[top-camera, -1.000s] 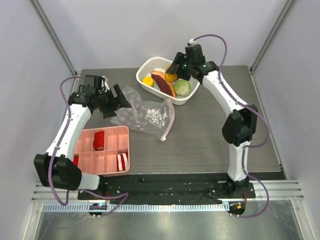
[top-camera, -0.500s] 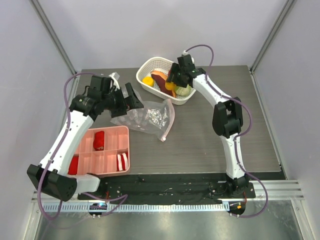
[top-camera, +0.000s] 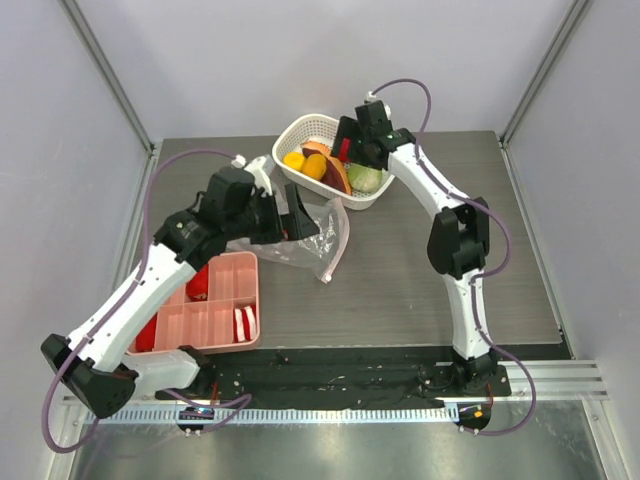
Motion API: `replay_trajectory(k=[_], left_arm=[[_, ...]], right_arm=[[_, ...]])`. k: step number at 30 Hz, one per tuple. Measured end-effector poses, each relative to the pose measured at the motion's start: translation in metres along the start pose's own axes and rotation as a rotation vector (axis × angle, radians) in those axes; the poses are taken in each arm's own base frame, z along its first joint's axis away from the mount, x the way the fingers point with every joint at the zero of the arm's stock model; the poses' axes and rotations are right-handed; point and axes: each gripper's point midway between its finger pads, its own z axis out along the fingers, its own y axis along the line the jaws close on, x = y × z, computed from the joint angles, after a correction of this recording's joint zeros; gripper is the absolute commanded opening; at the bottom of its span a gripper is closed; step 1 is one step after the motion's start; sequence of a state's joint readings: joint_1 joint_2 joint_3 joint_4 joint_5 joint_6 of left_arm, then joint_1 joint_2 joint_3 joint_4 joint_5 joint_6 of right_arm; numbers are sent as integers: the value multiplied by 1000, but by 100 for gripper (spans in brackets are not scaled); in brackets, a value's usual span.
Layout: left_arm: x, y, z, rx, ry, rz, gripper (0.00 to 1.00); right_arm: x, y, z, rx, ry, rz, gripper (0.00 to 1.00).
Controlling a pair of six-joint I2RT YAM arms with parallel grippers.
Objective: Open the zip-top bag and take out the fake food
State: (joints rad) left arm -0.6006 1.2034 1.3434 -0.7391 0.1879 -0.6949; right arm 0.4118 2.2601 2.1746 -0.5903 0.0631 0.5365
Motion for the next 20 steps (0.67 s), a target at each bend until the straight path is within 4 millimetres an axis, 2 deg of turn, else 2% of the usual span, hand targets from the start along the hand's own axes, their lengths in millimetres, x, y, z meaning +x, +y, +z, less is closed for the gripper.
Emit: replay_trajectory(k=[3,5,7,10,12,16,20], left_arm=[[27,-17,6,37,25,52,100],[45,-27,11,55,39,83,100],[59,-37,15,77,39,113,100],[83,-46,18,113,31,155,100],[93,-45,17,138,12,157,100],[93,-31,6,152,-77,144,100],[70,-27,-23,169,-212,139,100]], right_arm=[[22,-18,-28,61,45,-6,100],[42,-32,-60,103,79,-18,100],[53,-41,-92,122,73,-29,100],[78,-59,-159,132,38,-50,100],[94,-69,-203,110,5,-58,100],[115,-95,-275,41,-112,-49,100],[120,-112,-333,-32,-250,-25,100]])
